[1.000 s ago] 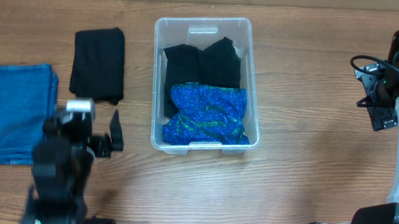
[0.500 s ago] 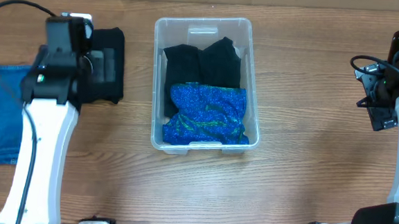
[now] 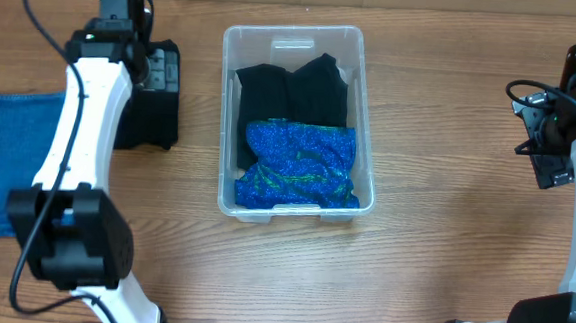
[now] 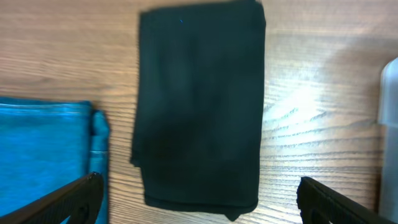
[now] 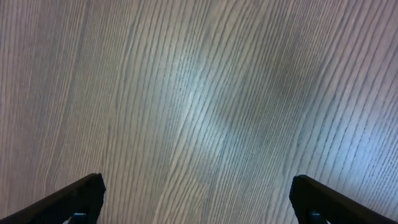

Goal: Pack container
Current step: 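Move the left gripper over the folded black cloth at left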

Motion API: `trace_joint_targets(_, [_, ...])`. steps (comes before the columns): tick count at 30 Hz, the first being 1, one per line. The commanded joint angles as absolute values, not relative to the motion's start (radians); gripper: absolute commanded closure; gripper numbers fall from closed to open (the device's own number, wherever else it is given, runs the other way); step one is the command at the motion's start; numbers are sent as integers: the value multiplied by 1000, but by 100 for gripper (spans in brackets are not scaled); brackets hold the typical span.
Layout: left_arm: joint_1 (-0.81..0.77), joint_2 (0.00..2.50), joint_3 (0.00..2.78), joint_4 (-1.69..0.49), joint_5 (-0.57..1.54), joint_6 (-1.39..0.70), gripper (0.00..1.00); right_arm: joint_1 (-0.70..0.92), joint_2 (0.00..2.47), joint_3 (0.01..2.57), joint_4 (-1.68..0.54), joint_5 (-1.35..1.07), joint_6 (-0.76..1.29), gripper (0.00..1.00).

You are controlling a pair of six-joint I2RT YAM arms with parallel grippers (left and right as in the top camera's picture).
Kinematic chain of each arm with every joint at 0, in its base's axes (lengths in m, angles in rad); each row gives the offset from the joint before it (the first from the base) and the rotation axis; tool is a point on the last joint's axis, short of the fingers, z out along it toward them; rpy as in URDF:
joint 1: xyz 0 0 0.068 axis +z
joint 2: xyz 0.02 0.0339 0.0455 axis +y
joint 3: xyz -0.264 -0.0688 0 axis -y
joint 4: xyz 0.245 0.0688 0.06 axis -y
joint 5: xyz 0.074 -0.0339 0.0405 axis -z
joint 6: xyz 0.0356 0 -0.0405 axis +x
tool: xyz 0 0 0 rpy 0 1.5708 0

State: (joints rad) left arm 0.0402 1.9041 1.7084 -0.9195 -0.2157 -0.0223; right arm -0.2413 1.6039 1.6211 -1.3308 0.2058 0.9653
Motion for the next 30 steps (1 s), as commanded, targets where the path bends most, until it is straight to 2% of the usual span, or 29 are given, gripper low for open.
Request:
trace_joint_targets(1, [16, 2006, 1730, -898, -182, -74, 0, -244, 1601, 1622, -1328, 208, 970, 0])
trace_joint_targets(13, [46, 2186, 1730, -826, -214, -75, 0, -244, 1601, 1622, -1328, 208, 970, 0])
trace_joint_targets(27, [171, 2197, 1730, -856, -381, -58, 0, -244, 1601, 1622, -1328, 208, 970, 0])
trace_joint_targets(30, [183, 2197, 1730, -851, -294, -19, 0, -244, 1601, 1622, -1328, 208, 970, 0])
